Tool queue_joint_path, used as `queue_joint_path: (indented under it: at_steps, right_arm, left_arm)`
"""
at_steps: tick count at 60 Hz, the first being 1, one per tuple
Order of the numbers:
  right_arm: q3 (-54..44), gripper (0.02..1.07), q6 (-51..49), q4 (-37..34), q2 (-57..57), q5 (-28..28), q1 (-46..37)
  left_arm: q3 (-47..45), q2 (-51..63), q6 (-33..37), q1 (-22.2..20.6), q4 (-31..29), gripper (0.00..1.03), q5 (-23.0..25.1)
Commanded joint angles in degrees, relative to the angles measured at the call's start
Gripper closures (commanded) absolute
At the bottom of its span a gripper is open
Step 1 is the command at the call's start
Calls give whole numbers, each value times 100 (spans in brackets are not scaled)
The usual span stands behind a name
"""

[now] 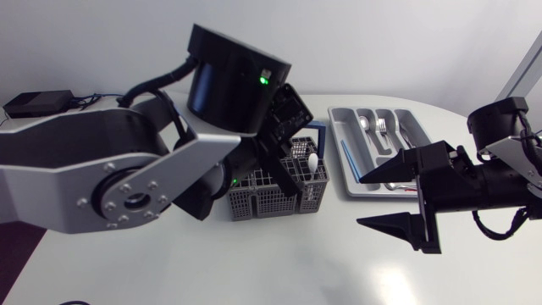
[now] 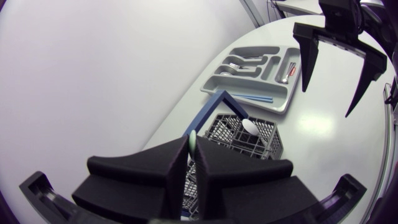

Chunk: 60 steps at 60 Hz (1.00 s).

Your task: Unload the cutlery basket into the drawer organizer.

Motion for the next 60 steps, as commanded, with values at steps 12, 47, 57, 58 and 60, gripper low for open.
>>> queue_joint_path:
  at_steps: [12,47,57,58,60]
  right_arm:
    - [47,6,935,840,-303,190,252]
    - [-867,18,3106,4057,-1041,3011,2212]
    - [-700,35,3308,4241,-769,3046,2212]
    - [-700,38,3326,4268,-751,3046,2212]
    - [-683,44,3370,4356,-690,3090,2212]
  left_arm:
    - [493,-353,-476,-50,-332,92,207]
    - [1802,798,-3060,1092,-1457,92,3397]
    - [1890,816,-3245,1172,-1510,92,3758]
    - [1890,816,-3254,1172,-1518,92,3775]
    - [1925,825,-3262,1180,-1554,92,3846]
